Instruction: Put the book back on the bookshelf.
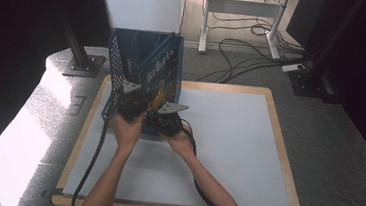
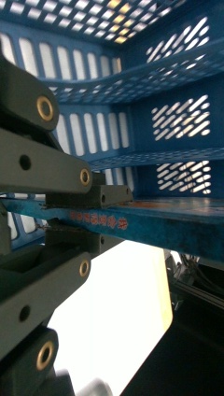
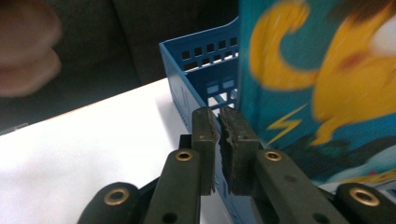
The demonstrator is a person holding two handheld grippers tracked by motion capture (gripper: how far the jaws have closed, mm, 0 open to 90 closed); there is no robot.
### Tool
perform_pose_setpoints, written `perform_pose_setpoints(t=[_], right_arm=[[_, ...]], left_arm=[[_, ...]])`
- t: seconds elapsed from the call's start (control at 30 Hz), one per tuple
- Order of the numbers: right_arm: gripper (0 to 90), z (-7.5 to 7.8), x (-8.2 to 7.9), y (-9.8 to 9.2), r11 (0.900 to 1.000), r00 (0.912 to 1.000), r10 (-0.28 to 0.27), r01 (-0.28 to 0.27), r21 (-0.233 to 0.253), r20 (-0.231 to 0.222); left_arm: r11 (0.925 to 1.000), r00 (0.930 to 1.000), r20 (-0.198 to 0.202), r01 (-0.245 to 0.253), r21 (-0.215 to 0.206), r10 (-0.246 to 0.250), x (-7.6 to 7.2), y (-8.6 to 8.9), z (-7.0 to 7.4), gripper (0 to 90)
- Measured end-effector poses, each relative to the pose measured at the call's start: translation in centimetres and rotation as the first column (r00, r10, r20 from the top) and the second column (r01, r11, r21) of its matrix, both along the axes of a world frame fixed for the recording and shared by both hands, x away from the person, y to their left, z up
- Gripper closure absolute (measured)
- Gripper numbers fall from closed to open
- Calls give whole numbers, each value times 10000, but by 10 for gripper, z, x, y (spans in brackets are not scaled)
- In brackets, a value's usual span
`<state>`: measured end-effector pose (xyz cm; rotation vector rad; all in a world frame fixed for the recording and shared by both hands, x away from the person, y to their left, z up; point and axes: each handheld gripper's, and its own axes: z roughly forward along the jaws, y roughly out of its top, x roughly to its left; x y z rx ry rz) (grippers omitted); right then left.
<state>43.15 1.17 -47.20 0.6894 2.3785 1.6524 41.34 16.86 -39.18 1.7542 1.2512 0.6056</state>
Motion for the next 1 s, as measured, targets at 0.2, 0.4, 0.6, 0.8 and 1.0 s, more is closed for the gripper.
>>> perform_pose_setpoints(t=[0.2, 0.4, 0.6, 0.8, 1.0], right_arm=[[793, 1, 5, -16, 9996, 9997, -126, 131, 245, -204], [707, -1, 2, -23, 9998, 9998, -55, 59, 202, -190], [586, 3, -2, -31, 9999, 10000, -61, 61, 80, 58], [449, 8, -9, -39, 9994, 9993, 23, -11, -338, 370], [350, 15, -17, -50, 9974, 9977, -47, 96, -708, 682]], left_arm=[[9980, 9997, -142, 192, -596, -201, 0, 13, -11, 828], [9937, 9989, -192, 410, -1044, -432, 1, 24, -14, 793], [9947, 9983, 244, 547, -869, -527, -4, 30, -8, 640], [9954, 9961, 467, 770, -563, -744, -12, 34, -4, 418], [9892, 9893, 709, 1319, -633, -1273, -23, 36, 2, 250]])
